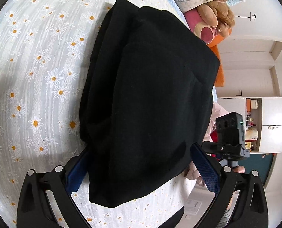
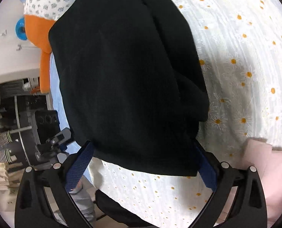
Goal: Fold large clothes
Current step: 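Grasp the folded black jacket bundle with both grippers and lift it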
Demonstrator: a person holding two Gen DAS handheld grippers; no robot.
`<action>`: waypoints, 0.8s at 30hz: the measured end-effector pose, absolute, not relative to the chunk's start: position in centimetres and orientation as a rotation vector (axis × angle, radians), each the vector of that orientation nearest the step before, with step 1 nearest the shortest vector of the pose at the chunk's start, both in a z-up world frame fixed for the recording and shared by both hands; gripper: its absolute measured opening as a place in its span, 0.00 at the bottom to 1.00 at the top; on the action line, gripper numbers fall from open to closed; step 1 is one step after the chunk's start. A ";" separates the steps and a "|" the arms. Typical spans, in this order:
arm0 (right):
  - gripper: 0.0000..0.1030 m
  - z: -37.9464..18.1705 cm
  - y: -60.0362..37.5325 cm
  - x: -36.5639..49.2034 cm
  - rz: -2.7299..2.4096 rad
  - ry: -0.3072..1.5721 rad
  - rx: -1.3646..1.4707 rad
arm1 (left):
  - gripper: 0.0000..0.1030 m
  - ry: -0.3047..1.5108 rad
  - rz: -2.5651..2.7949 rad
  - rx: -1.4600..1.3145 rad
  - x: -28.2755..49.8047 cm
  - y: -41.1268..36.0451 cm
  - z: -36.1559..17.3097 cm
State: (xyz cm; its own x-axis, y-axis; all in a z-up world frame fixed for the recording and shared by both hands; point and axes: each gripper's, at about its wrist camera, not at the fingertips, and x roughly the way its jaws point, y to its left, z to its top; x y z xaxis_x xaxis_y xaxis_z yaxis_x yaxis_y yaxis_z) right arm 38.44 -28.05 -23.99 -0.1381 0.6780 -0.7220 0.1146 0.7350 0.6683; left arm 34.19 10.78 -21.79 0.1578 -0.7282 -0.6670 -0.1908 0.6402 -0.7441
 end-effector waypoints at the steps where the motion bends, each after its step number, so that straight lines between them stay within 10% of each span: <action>1: 0.96 -24.3 -28.4 38.3 0.550 1.663 0.662 | 0.97 1.394 -0.463 -0.844 34.1 10.8 -21.7; 24: 0.90 -24.0 -29.0 39.5 0.567 1.544 0.589 | 0.97 1.431 -0.473 -0.801 36.4 11.9 -22.2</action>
